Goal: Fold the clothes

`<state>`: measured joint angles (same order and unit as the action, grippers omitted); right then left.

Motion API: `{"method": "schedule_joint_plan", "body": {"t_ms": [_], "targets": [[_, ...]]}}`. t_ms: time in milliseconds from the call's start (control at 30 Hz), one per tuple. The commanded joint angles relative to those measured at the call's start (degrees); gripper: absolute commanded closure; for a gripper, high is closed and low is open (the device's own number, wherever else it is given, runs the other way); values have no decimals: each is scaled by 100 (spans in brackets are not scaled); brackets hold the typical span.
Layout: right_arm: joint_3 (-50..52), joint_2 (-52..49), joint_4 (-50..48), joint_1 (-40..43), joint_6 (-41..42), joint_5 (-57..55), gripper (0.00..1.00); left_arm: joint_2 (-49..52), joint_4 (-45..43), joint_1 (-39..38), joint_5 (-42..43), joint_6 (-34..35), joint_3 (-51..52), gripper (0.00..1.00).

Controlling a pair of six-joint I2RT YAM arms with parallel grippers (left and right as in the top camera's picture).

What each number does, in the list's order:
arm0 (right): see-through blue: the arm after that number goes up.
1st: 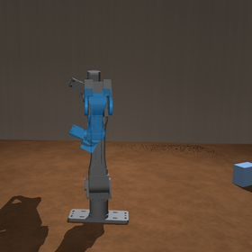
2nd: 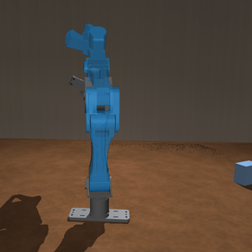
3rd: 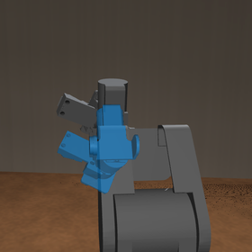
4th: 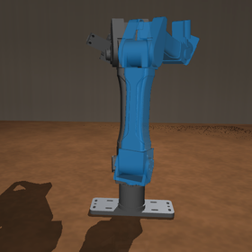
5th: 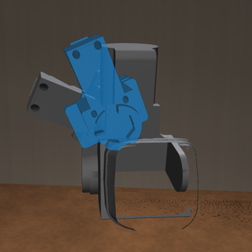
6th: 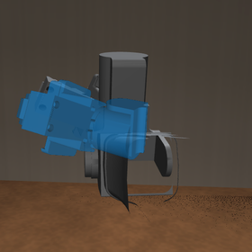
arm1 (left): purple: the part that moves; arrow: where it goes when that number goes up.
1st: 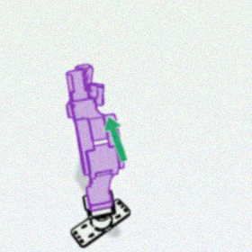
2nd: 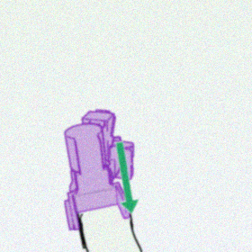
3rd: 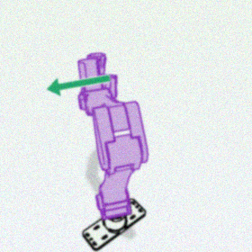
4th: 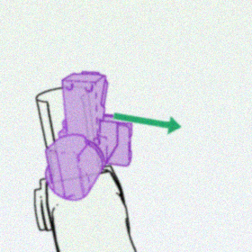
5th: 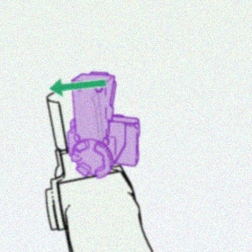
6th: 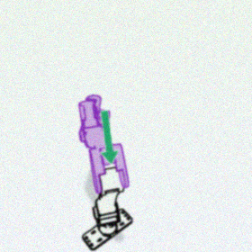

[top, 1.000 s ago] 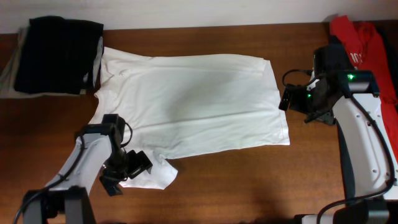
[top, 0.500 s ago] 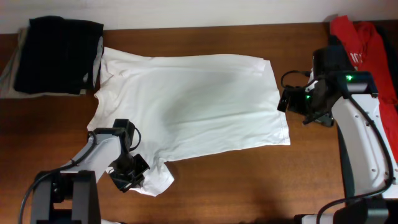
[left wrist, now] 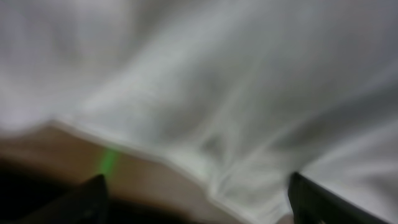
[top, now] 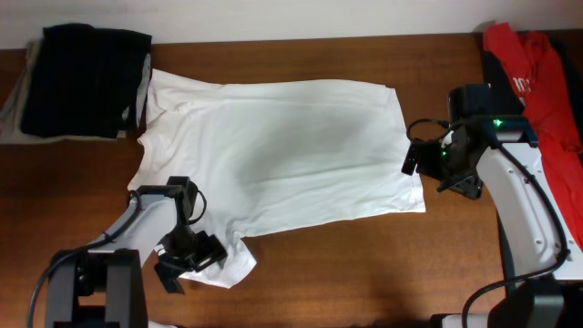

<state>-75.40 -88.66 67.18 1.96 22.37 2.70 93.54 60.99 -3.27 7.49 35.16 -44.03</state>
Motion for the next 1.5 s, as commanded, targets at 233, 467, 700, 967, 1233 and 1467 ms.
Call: {"method": "schedule_joint_plan", "body": {"t_ms": [233,467,700,967,1233,1467], "targets": [[61,11,-13,37,63,-37,1,50,-638,-7,442,173,992,58],[560,11,-116,586,723,-599,1,50,-704,-7,481,170,1078,99],[1965,11,-1572,750,671,-9,16,50,-741,-7,518,168,1078,100],[2194,-826,-2389,750,710,2,37,50,-741,-7,518,168,1078,99],[2199,-857,-2559,743,820,168,49,50,-741,-7,518,168,1078,99],[2415,-859,-2643,743,861,271,49,50,-745,-7,518,168,1078,99]]}}
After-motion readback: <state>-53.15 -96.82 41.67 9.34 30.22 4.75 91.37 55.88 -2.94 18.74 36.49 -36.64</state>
